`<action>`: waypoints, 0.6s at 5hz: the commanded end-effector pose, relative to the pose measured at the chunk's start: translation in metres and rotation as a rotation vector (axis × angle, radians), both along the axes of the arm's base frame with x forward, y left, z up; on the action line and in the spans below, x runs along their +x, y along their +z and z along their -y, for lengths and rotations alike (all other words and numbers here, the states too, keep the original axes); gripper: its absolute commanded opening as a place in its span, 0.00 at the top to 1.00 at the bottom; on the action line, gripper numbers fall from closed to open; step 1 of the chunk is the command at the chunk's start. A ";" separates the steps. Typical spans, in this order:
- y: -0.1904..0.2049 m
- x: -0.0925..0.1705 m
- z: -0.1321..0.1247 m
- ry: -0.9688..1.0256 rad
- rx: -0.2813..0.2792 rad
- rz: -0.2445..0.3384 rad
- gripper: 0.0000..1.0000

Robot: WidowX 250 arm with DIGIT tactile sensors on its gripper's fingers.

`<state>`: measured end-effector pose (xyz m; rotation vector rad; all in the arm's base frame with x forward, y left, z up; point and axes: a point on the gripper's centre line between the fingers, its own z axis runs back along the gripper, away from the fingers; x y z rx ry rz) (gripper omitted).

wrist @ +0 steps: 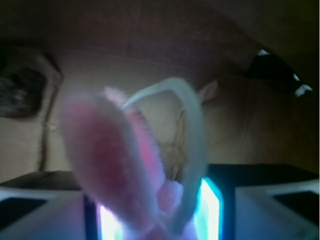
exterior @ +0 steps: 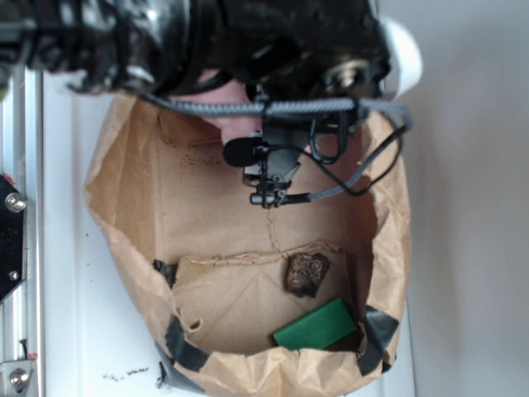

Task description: Grab the pink bunny.

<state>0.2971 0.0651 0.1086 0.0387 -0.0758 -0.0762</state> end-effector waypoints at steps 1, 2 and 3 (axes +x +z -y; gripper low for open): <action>0.063 -0.002 0.026 0.130 -0.075 0.148 1.00; 0.080 -0.007 0.044 0.128 -0.073 0.200 1.00; 0.095 0.003 0.050 0.204 -0.074 0.178 1.00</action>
